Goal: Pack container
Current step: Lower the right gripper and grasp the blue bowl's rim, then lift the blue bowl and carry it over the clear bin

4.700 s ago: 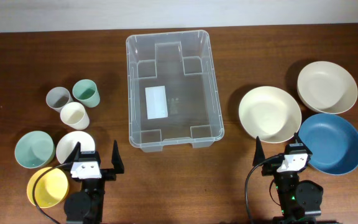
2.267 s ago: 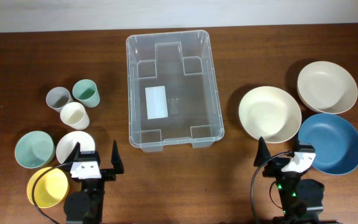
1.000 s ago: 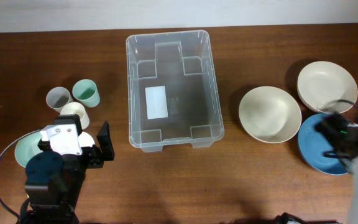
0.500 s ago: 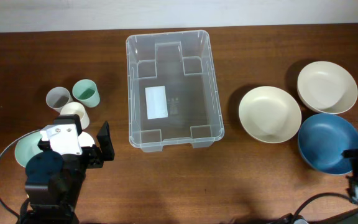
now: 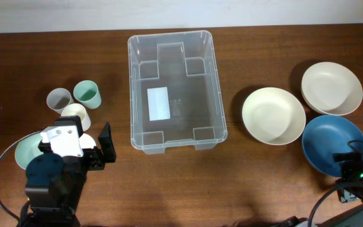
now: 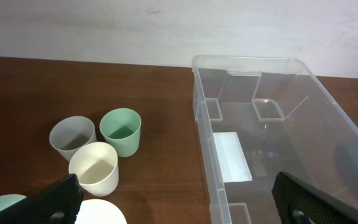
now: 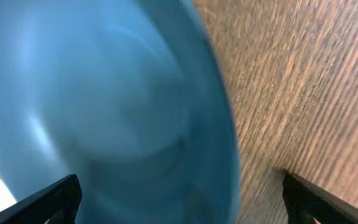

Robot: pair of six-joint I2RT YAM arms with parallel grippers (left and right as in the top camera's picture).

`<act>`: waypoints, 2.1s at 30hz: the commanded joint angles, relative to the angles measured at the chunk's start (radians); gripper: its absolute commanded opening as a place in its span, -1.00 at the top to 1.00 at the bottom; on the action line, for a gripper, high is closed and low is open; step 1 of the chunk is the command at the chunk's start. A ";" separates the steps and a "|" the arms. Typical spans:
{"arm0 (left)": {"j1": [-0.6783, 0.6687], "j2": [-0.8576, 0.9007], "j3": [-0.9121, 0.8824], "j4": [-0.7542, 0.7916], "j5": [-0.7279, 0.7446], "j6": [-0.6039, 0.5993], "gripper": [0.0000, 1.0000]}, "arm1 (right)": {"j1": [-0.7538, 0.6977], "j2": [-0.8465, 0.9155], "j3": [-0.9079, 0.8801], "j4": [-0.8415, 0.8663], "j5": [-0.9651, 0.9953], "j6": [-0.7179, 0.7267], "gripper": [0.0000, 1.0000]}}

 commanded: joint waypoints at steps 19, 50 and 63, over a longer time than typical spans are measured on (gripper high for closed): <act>0.001 0.001 0.015 0.020 0.014 -0.009 -0.99 | -0.002 0.061 -0.018 0.023 -0.022 -0.007 0.42; 0.001 0.001 0.015 0.021 0.014 -0.009 -0.99 | 0.020 -0.167 0.043 -0.067 -0.314 -0.029 0.92; 0.001 0.001 0.015 0.018 0.014 -0.009 -0.99 | 0.478 -0.277 0.348 -0.271 -0.162 -0.078 0.92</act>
